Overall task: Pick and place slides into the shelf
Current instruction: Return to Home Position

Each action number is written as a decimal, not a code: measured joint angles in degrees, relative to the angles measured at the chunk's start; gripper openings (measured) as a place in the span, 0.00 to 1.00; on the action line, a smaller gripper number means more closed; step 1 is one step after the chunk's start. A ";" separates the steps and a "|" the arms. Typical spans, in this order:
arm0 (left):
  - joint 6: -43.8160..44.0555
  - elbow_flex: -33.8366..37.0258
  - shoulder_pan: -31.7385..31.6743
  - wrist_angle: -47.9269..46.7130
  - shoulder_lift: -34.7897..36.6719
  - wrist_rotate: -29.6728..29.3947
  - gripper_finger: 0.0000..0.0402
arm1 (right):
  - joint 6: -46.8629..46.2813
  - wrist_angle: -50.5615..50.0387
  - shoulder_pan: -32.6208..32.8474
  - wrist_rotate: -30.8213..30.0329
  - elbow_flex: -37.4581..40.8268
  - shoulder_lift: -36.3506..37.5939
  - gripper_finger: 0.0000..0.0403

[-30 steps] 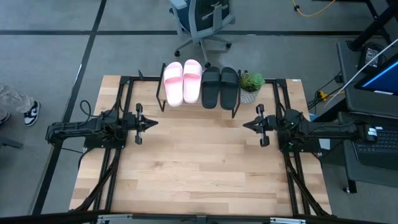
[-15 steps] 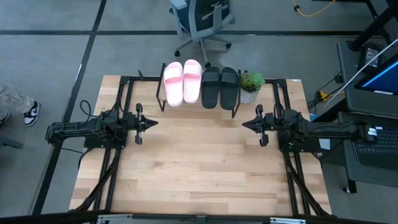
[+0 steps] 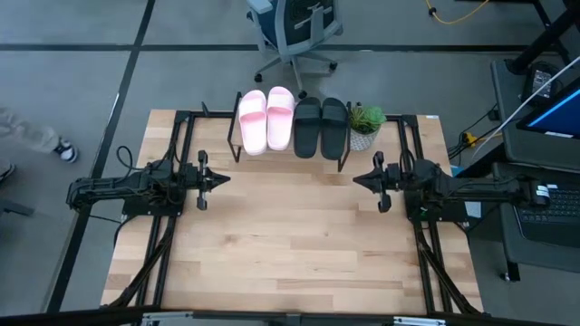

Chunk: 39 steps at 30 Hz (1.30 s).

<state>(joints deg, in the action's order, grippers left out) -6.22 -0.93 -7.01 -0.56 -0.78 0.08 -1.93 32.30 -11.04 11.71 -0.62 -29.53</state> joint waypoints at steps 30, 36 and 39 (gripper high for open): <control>0.00 0.02 0.02 0.13 -0.02 0.01 0.00 | 8.23 -30.59 13.54 -14.67 0.22 29.19 0.02; 0.01 0.02 0.01 0.13 -0.02 0.00 0.00 | 8.23 -30.59 13.54 -14.67 0.22 29.19 0.02; 0.01 0.02 0.02 0.13 -0.02 0.00 0.00 | 8.23 -30.59 13.54 -14.67 0.22 29.19 0.02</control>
<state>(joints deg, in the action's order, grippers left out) -6.20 -0.91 -6.98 -0.43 -0.80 0.08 6.31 1.72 2.50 -2.96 -0.40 -0.34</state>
